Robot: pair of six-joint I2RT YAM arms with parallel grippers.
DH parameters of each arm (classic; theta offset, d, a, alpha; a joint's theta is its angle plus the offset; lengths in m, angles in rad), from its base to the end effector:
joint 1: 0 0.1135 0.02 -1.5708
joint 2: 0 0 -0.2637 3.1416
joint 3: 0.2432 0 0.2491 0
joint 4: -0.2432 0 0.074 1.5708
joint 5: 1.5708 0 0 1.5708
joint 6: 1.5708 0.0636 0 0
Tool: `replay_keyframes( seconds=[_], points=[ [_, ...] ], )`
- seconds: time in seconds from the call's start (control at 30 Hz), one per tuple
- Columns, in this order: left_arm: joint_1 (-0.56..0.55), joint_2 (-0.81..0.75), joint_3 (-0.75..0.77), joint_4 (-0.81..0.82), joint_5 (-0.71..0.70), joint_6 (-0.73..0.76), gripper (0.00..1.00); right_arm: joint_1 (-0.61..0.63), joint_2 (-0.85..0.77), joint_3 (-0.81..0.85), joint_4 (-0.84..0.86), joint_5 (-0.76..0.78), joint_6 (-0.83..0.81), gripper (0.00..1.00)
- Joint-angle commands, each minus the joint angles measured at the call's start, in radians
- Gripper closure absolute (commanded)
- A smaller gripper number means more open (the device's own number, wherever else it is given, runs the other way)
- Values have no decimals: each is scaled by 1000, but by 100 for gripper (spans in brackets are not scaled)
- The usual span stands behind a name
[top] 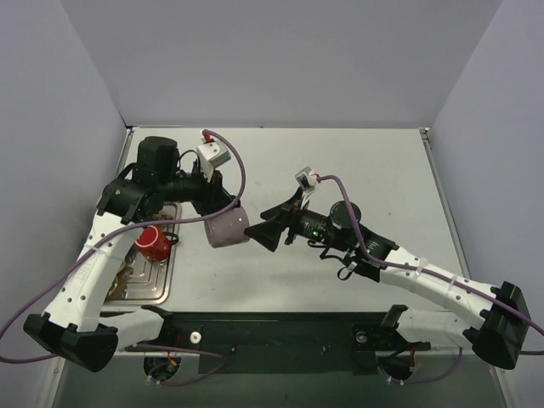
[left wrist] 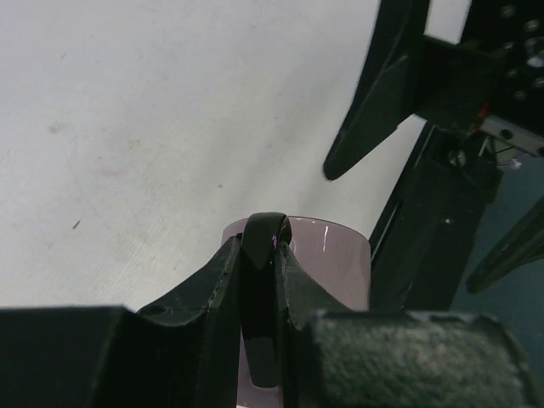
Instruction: Turn the mug right side up
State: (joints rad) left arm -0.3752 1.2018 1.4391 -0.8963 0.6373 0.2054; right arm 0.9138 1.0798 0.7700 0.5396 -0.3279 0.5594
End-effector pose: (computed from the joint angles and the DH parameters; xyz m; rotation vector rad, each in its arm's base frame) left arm 0.2138 -0.1249 0.3980 0.9550 1.9736 -0.8014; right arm 0.1517 0.2302 0.3600 -0.5647 1.4021 1.4347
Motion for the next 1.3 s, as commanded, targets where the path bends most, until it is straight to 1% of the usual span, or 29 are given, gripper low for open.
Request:
replay_keyframes(
  seconds=[0.0,0.07,0.17,0.23,0.3,0.33,0.37,0.4,0.43,0.47,0.5,0.53,0.57,0.6,0.63,0.67,0.7,0.73,0.77,0.8,0.83,0.87,0.9,0.97,1.07,1.13,1.27],
  points=[
    [-17,-48,41,140,163,-147,100,13,52,81,192,-80,91,16],
    [-18,-54,41,175,191,-182,100,16,83,95,229,-112,122,22],
    [-19,-61,53,198,188,-199,100,19,121,109,261,-135,177,25],
    [-19,-61,57,200,174,-196,100,20,135,114,266,-155,191,30],
    [-19,-59,44,227,162,-196,100,28,146,118,284,-177,200,46],
    [-19,-56,31,232,160,-196,100,30,153,123,289,-194,201,64],
    [-19,-53,26,237,147,-189,100,31,161,133,286,-201,201,74],
    [-19,-53,14,240,133,-189,100,30,161,138,251,-207,197,99],
    [-19,-50,9,234,96,-175,91,27,149,144,222,-201,166,100],
    [-19,-51,6,215,72,-157,76,22,135,144,127,-159,134,100],
    [-18,-48,6,173,14,-109,23,17,108,147,49,-78,64,100],
    [-18,-48,15,142,-22,-83,12,11,85,153,-115,-1,10,100],
    [-13,-47,18,85,-92,-10,12,8,54,175,-224,161,-71,100],
    [-13,-50,20,62,-134,21,12,-3,42,201,-383,234,-152,100],
    [-13,-50,15,28,-248,75,12,-28,28,213,-462,392,-191,100],
    [-13,-45,1,14,-299,98,12,-47,28,231,-600,456,-234,100],
    [-13,-42,-9,-7,-400,148,11,-109,41,244,-653,560,-252,100],
    [-13,-33,-32,-18,-450,178,11,-145,52,259,-743,594,-269,100],
    [-11,-24,-43,-39,-499,228,11,-224,84,262,-803,643,-274,100],
    [-11,-12,-74,-53,-525,267,11,-255,104,267,-820,659,-291,100],
    [-11,-4,-107,-67,-571,322,11,-338,144,270,-851,659,-297,100],
    [-11,11,-124,-70,-593,363,11,-369,172,279,-860,653,-305,100],
    [-11,18,-161,-67,-629,386,10,-447,222,284,-871,621,-309,100],
    [-10,39,-215,-56,-710,446,11,-536,294,298,-879,599,-311,100],
    [4,71,-284,-23,-790,555,11,-618,399,311,-869,609,-317,100],
    [21,100,-321,-1,-812,601,11,-661,445,313,-851,592,-317,100],
    [79,153,-350,-3,-769,696,13,-742,499,288,-800,521,-297,100]
  ],
)
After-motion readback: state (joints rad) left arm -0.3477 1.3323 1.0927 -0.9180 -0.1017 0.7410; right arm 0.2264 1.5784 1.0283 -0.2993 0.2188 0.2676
